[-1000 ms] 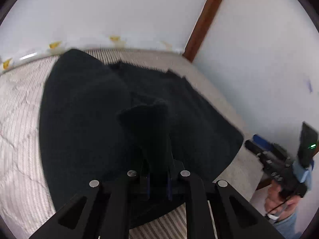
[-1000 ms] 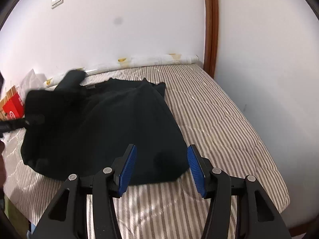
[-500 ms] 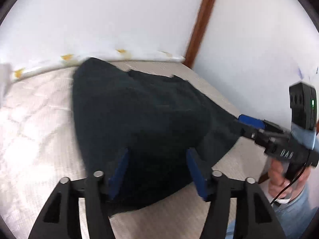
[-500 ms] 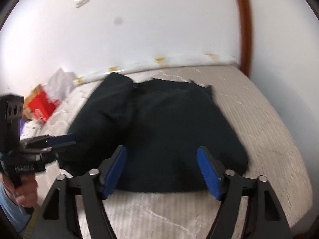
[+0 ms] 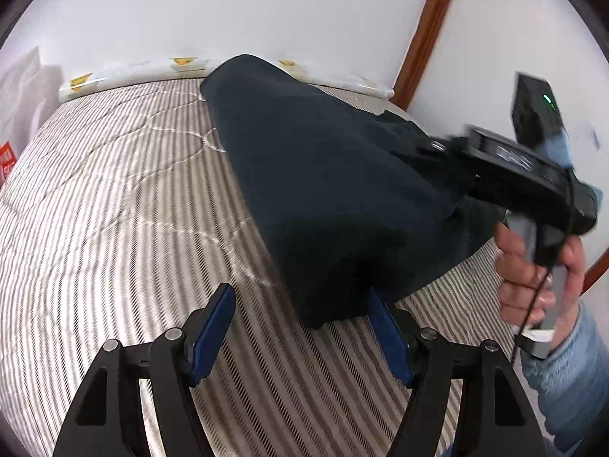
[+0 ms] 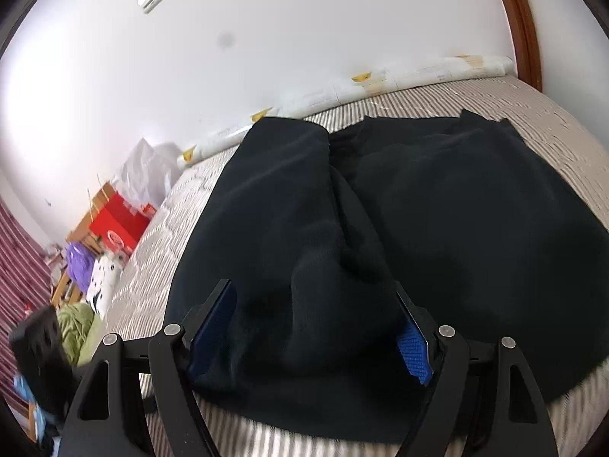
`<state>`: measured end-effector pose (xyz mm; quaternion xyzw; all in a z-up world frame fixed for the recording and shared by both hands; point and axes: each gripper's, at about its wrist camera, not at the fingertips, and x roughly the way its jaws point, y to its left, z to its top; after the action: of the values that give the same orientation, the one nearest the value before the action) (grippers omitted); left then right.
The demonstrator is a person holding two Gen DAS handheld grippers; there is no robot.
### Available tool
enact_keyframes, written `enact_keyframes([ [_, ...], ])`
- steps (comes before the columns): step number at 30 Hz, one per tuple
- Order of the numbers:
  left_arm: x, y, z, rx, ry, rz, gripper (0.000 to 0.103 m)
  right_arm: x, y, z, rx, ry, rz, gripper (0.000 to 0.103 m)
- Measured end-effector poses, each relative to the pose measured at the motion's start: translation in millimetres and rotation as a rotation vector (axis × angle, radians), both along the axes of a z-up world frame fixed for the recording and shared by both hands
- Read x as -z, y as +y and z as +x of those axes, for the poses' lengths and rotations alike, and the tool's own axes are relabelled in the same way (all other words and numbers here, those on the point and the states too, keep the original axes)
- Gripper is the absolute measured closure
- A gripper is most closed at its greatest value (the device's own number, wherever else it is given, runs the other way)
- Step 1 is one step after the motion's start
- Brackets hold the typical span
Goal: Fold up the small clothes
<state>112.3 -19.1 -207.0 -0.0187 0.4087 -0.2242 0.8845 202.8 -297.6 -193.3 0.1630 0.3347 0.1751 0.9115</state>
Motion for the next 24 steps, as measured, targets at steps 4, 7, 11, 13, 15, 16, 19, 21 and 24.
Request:
enact_keyframes([
  [4,4,-9,13,0.0,0.026,-0.033,0.034,1,12,26,0.011,-0.009,-0.011,0.054],
  [7,4,-18,18,0.007,0.028,-0.034,0.034,1,18,41,-0.01,-0.009,-0.022,0.082],
  [11,4,-36,21,0.013,0.025,-0.011,0.034,-22,10,26,0.022,-0.143,-0.112,0.089],
  [13,4,-48,22,0.024,0.017,0.009,0.034,-35,3,14,0.031,-0.201,-0.145,0.09],
  [15,4,-61,24,0.036,0.012,0.029,0.034,-45,-7,7,0.066,-0.245,-0.186,0.09],
  [16,3,-67,24,0.044,0.01,0.031,0.034,-51,-20,1,0.1,-0.27,-0.217,0.09],
  [19,1,-89,25,0.082,-0.006,0.053,0.034,-56,-67,-7,0.192,-0.275,-0.22,0.09],
  [21,1,-101,24,0.103,-0.02,0.07,0.034,-53,-96,-10,0.259,-0.262,-0.227,0.09],
  [24,1,-115,22,0.118,-0.028,0.071,0.034,-35,-153,-12,0.34,-0.184,-0.194,0.09],
])
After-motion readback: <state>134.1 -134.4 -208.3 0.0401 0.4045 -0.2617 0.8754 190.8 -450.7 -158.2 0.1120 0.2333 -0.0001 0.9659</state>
